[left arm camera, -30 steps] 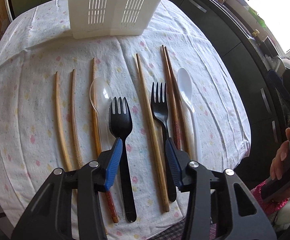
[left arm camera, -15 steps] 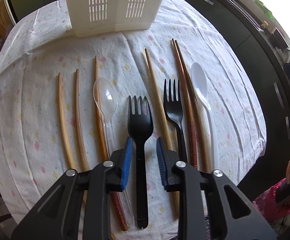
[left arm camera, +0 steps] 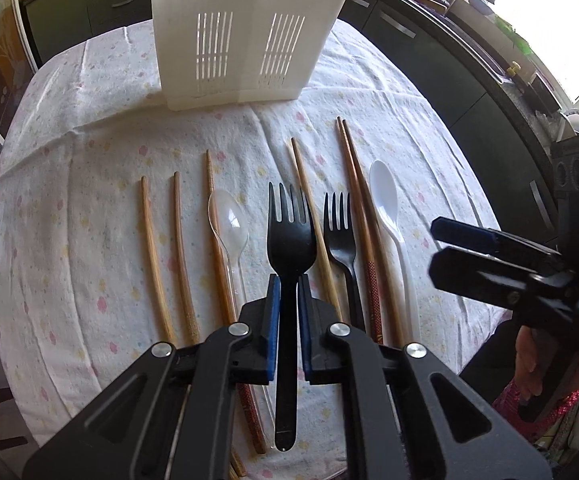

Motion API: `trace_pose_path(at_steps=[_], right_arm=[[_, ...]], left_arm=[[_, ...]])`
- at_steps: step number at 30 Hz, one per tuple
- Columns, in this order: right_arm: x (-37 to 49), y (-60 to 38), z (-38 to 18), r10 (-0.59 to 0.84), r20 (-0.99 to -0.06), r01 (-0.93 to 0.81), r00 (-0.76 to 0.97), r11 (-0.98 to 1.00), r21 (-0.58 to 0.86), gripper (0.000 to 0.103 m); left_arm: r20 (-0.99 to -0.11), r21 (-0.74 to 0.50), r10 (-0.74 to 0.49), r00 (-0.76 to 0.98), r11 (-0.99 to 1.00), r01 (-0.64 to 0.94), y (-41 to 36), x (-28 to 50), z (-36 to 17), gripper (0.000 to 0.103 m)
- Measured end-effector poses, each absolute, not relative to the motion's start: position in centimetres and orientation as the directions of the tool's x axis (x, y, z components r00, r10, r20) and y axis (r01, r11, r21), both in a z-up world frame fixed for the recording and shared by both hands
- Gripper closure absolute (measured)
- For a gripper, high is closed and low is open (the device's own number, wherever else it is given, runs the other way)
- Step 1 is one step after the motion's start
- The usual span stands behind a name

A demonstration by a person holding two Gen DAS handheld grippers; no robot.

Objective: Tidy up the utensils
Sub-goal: 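Lower the right tool onto the other black fork and close it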

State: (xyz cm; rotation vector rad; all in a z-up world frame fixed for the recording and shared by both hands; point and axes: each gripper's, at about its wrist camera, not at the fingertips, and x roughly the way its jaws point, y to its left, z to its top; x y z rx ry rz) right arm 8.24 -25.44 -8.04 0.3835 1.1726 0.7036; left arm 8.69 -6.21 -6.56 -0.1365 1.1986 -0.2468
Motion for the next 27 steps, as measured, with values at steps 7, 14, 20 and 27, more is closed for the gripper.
trace_pose_path(at_steps=[7, 14, 20, 27], right_arm=[[7.5, -22.6, -9.4, 0.618, -0.767, -0.327, 0.171, 0.77, 0.548, 0.059], [6.2, -19.3, -8.9, 0.447, -0.86, -0.389, 0.246, 0.858, 0.336, 0.078], [5.7, -18.0, -9.3, 0.362, -0.893, -0.385, 0.268, 0.89, 0.245, 0.083], [5.0, -16.2, -9.7, 0.242, -0.908, -0.372, 0.342, 0.922, 0.106, 0.083]], left_arm=[[-0.896, -0.23, -0.256, 0.362, 0.967, 0.114, -5.3, 8.3, -6.1, 0.094], [-0.893, -0.233, -0.26, 0.368, 0.965, 0.116, -5.2, 8.1, -5.9, 0.094], [-0.888, -0.237, -0.267, 0.373, 0.963, 0.124, -5.0, 7.9, -5.9, 0.094], [-0.881, -0.238, -0.27, 0.389, 0.963, 0.129, -4.8, 7.7, -5.5, 0.094]])
